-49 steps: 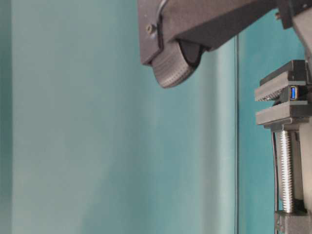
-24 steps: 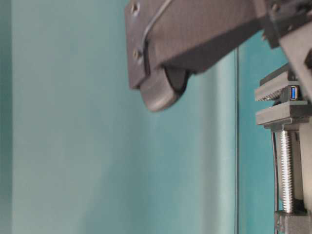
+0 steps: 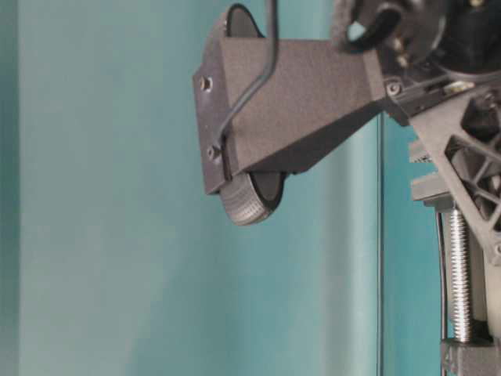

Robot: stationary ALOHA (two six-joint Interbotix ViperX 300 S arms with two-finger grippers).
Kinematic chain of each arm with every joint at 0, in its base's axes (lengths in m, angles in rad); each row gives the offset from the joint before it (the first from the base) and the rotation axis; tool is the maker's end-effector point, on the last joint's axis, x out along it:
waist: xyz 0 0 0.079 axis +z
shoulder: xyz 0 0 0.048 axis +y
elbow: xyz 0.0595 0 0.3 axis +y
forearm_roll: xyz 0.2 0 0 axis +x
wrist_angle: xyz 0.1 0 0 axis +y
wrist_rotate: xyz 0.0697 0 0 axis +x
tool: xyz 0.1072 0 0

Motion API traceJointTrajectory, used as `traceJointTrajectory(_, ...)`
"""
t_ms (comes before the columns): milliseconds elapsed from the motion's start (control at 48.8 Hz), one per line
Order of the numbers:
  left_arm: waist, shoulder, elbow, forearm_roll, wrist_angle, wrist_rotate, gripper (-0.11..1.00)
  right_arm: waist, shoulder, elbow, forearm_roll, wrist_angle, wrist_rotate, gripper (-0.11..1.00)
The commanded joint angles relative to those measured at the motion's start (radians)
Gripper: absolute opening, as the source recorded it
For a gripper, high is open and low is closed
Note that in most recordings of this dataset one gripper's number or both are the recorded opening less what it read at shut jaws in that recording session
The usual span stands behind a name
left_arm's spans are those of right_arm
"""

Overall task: Insert the USB cable into the fixed female connector.
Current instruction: 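Move the right gripper with the plug toward the blue port in the vise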

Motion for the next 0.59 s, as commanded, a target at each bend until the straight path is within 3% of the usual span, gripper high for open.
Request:
traceJointTrajectory(0, 0.002, 0.009, -0.012, 0.003, -0.008, -0.008, 0.94, -0.006, -0.04, -0.005, 0.0, -0.005, -0.002, 0.21)
traceJointTrajectory(574, 0.002, 0.009, -0.014, 0.003, -0.009, -0.006, 0.94, -0.02, -0.055, 0.0, 0.002, -0.003, -0.003, 0.21)
